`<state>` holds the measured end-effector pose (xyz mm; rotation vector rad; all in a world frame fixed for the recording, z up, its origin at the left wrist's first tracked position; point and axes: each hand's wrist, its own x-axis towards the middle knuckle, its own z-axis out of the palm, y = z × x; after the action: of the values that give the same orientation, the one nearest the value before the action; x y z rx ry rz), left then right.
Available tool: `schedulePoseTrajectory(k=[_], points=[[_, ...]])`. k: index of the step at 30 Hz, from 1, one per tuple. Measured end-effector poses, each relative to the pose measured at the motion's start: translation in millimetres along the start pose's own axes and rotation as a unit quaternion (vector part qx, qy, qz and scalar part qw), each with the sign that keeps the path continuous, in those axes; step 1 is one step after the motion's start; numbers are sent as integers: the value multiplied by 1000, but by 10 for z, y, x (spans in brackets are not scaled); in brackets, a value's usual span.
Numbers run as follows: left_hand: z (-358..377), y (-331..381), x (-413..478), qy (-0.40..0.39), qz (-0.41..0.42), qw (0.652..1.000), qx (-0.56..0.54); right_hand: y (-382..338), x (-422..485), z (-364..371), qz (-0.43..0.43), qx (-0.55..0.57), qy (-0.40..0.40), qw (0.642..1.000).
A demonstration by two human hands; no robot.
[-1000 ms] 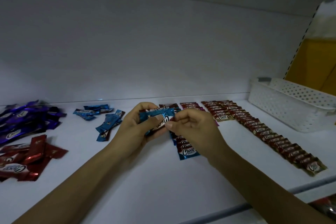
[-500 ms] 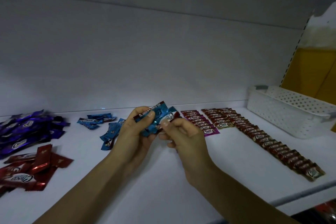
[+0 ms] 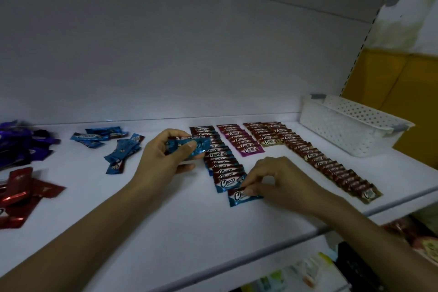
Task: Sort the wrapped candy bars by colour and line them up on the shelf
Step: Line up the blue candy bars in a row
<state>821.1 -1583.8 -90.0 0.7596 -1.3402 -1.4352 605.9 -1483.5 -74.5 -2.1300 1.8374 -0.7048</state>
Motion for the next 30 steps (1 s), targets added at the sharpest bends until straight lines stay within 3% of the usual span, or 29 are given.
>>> schedulePoseTrajectory(k=[4, 12, 15, 17, 19, 24, 26, 28, 30], points=[[-4, 37, -59, -16, 30, 998, 50, -58, 112, 88, -61, -107, 33, 992], [-11, 48, -61, -23, 70, 992, 100, -41, 130, 154, -65, -123, 80, 987], [42, 37, -84, -40, 91, 989, 108, -116, 122, 173, -48, 49, 136, 988], [83, 42, -111, -54, 102, 986, 117, -232, 156, 174, -34, 186, 114, 975], [94, 40, -135, -70, 117, 982, 129, -334, 206, 202, -38, 233, 84, 968], [63, 55, -156, -73, 165, 971, 158, -400, 252, 178, 25, 355, 116, 927], [20, 56, -155, -51, 256, 928, 267, -387, 244, 162, 65, 397, 109, 909], [-56, 84, -126, -25, 410, 804, 431, -401, 239, 180, 120, 470, 82, 871], [-107, 148, -100, -24, 527, 667, 526, -449, 226, 207, 150, 502, 50, 850]])
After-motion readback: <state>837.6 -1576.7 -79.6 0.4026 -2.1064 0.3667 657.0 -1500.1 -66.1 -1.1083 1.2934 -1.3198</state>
